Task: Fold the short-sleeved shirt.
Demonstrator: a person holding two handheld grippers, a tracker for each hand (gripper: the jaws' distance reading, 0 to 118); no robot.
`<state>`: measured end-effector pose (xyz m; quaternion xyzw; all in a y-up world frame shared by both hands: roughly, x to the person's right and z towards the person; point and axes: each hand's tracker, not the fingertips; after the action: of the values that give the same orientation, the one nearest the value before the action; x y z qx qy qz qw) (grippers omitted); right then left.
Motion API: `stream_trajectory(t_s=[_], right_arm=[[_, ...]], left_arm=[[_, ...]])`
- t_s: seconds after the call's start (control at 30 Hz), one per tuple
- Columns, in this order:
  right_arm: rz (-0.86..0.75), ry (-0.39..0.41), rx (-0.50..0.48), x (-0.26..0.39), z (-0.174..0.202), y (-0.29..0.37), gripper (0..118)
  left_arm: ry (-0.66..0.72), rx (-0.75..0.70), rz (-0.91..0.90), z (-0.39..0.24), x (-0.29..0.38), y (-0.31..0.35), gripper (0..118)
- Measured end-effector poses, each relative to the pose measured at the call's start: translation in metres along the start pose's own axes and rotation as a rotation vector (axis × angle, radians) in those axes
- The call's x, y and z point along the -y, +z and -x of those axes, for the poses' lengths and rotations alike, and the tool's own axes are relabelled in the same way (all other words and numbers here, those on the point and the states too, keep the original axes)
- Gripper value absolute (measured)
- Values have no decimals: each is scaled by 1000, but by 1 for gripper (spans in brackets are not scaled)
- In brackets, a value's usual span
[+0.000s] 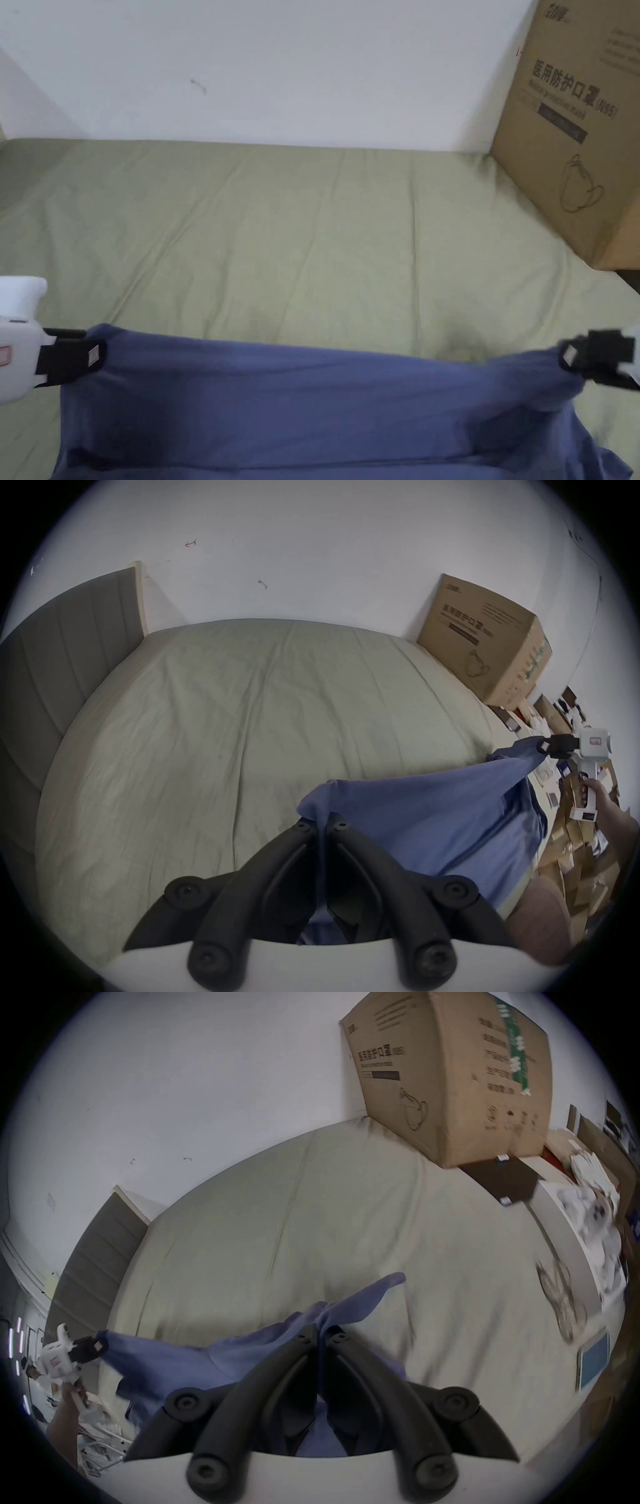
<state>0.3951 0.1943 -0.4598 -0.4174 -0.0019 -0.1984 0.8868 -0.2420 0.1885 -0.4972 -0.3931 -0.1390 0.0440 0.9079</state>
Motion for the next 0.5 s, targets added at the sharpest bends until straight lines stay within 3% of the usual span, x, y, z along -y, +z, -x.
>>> stream_trajectory(t_s=[0.07,0.1,0.2,0.23,0.37,0.4,0.43,0.47,0.5], right_arm=[[23,-43,-26,29,-13,21,3],[-24,-33,69,45,-24,37,3],[38,-31,103,86,-34,42,3],[46,-27,61,111,-21,53,3],[80,-58,55,134,-31,30,4],[75,-56,60,137,-31,25,14],[61,-59,70,139,-31,23,45],[48,-62,84,140,-30,22,68],[53,-58,96,136,-40,20,76]], left_arm=[[0,18,7,4,14,13,4],[3,34,15,7,23,20,4],[26,93,30,9,55,38,3],[28,90,30,10,66,40,4],[66,94,85,11,104,34,6],[83,99,89,12,112,33,16],[90,101,90,12,119,34,37],[92,93,90,12,124,34,70],[93,85,93,12,129,37,111]])
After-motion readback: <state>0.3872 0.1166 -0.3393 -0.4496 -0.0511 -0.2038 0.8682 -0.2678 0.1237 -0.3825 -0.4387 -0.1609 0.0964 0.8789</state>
